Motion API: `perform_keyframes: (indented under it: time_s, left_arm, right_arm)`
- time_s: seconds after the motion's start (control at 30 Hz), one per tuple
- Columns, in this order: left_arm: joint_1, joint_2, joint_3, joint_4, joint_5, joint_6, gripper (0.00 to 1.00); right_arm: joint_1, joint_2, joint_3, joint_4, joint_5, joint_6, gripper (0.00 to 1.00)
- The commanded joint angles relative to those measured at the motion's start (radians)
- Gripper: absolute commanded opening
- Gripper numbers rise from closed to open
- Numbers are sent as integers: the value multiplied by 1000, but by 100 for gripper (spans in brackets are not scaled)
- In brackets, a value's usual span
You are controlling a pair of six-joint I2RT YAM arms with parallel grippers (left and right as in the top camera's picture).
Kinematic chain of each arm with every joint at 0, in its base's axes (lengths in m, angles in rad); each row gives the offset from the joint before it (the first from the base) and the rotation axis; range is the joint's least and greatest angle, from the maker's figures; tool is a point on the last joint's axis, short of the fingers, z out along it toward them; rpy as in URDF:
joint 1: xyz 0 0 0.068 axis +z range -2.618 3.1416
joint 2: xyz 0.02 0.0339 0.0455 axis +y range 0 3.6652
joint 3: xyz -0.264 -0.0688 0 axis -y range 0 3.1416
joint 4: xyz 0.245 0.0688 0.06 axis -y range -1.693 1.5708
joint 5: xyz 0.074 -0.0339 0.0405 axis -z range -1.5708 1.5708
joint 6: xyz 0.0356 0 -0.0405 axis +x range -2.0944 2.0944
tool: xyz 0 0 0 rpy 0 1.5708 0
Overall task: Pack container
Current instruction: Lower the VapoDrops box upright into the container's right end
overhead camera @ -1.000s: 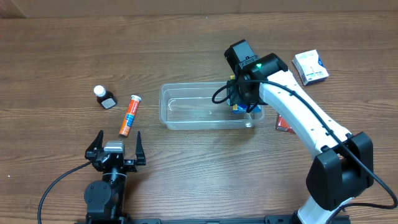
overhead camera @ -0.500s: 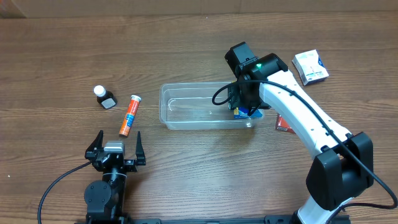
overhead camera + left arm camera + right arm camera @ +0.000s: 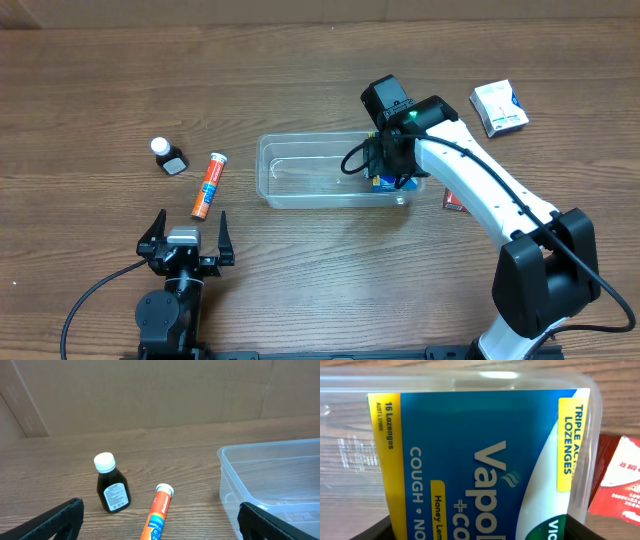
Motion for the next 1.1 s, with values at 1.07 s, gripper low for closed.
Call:
perform_keyframes:
  time_s: [1.07]
  left_arm:
    - [9,-8,-5,3,14,17,100]
  right_arm:
    - [-9,-13,-6,50,2,-18,72]
